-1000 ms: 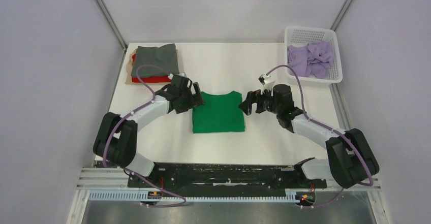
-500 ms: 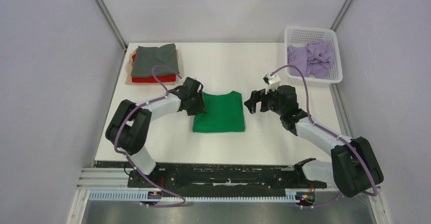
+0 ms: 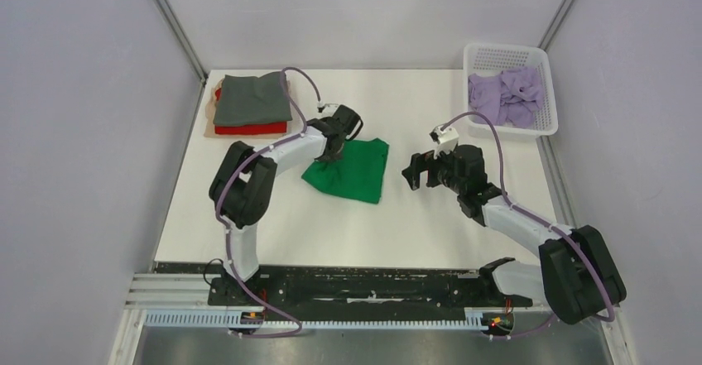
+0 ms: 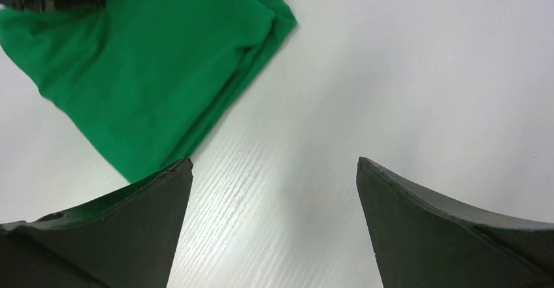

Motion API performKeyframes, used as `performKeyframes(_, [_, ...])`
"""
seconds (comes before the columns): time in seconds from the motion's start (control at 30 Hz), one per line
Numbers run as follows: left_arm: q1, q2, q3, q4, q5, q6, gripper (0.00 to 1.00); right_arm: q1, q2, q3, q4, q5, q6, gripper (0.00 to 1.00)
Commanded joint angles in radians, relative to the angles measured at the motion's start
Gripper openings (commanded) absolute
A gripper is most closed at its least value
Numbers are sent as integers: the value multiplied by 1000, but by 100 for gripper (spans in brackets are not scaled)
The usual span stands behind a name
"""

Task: Fold and stack the t-shirts
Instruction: Put the neatly folded tshirt into the corner of the board with the left arm

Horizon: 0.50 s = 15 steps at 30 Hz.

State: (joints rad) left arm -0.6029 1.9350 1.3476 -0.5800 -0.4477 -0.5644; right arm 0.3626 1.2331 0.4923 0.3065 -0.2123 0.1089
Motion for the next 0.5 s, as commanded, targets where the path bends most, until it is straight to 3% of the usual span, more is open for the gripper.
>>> performKeyframes(0.0, [15,42,175,-49,-324,165,2,-3,-66,-22,62,79,-30,98])
performKeyframes(0.2, [18,117,343,92,-548,533,2,-4,-102,-37,50,151,-57,98])
performKeyframes(0.47, [64,88,409,233,-518,792,2,-5,-97,-20,13,171,-74,98])
